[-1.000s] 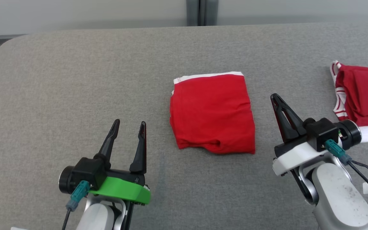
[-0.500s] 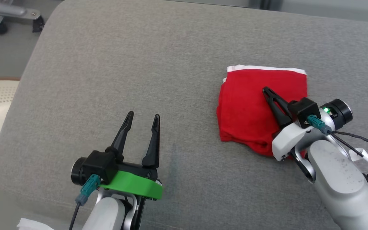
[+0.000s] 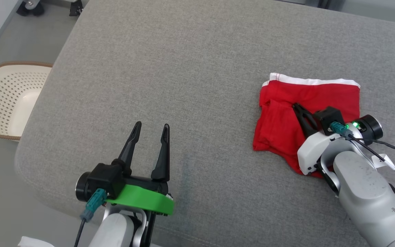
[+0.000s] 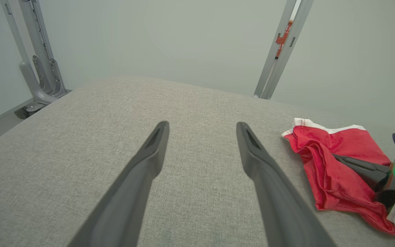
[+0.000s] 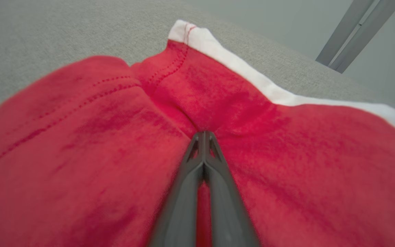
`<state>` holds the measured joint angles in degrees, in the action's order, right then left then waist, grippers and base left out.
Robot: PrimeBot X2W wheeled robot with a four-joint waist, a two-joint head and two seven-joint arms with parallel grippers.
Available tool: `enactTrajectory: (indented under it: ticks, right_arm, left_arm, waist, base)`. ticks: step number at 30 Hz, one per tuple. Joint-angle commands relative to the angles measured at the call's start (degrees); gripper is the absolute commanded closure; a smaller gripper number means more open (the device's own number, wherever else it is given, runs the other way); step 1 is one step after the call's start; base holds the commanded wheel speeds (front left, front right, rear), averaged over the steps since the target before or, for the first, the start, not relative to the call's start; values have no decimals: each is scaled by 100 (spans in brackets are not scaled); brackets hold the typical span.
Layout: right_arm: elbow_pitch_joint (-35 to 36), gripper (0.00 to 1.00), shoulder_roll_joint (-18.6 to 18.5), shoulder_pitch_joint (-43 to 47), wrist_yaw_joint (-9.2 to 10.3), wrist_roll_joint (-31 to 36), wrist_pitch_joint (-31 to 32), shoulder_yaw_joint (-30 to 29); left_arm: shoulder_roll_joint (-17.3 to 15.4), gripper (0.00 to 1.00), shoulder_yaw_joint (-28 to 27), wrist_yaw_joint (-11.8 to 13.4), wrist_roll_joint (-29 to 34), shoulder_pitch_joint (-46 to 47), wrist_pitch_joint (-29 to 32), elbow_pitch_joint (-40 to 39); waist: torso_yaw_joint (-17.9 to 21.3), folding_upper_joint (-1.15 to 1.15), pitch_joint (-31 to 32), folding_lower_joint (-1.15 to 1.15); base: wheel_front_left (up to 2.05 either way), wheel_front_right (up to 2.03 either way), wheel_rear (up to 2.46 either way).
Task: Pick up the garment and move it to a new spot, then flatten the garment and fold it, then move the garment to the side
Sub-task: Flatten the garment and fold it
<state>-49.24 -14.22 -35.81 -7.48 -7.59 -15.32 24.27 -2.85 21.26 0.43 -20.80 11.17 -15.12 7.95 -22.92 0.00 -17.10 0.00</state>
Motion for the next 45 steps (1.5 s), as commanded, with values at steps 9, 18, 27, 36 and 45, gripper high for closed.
enactTrajectory:
  ticks: [9,18,27,36,45]
  right_arm:
    - [910,100,173,128,0,-370,15,-384]
    - [2035,100,185,821,0,-638,15,-1028]
    - [2929,100,425,1722,0,-384,15,-1737]
    - [3423,0,877,2304,0,-65,14,-2211]
    - [3357,0,1045,2379,0,69,13,-2262]
  left_arm:
    - [-13,0,-219,-52,181,21,1,25]
    - [-14,0,-451,-179,351,-100,1,84]
    - [-14,0,-642,-222,470,-199,1,135]
    - [-15,0,-794,-262,460,-390,1,290]
    - [-15,0,-860,-286,466,-440,1,291]
  waist:
    - [703,0,369,0]
    - [1339,0,725,0]
    - [1828,0,867,0]
    - [2041,0,919,0]
    - [2057,0,975,0]
  base:
    - [0,0,0]
    - [0,0,0]
    - [0,0,0]
    - [0,0,0]
    - [0,0,0]
